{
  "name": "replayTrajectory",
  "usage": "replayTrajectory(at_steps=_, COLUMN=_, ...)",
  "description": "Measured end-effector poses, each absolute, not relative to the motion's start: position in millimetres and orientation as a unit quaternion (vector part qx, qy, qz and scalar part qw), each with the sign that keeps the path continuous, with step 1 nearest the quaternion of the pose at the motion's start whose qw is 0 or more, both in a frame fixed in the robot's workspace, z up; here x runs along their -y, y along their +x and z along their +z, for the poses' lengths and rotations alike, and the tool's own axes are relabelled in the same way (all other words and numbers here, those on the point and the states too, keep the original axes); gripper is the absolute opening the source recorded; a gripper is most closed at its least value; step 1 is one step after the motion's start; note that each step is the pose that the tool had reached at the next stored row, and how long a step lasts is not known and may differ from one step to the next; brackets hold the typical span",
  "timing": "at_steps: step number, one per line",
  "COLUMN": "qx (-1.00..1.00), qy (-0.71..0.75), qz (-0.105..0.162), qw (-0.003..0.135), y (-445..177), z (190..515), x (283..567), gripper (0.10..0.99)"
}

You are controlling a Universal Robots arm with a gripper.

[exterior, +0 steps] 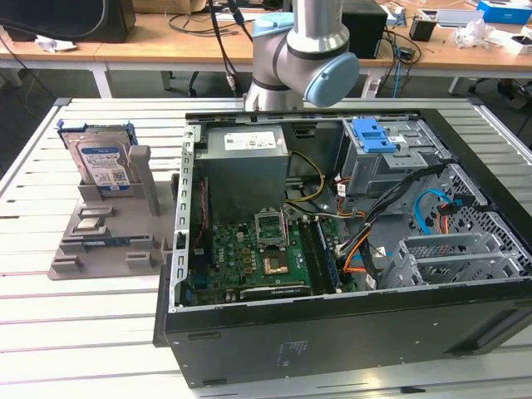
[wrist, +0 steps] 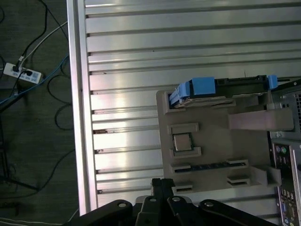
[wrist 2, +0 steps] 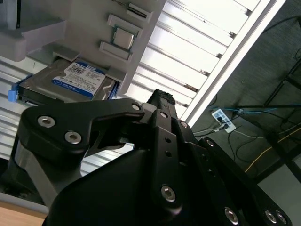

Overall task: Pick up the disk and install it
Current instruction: 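Reach for the disk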

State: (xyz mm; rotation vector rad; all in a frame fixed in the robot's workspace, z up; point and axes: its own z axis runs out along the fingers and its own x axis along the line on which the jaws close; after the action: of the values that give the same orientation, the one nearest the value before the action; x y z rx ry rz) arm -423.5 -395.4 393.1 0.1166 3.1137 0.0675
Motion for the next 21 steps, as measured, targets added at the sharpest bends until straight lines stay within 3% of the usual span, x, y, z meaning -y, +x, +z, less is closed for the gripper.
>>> replayTrajectory(at_steps=21, qx=-0.999, qy=0.037, qz=-0.003, qw=0.005, y=-383.2, z=388.7, x=389.0, gripper=0.106)
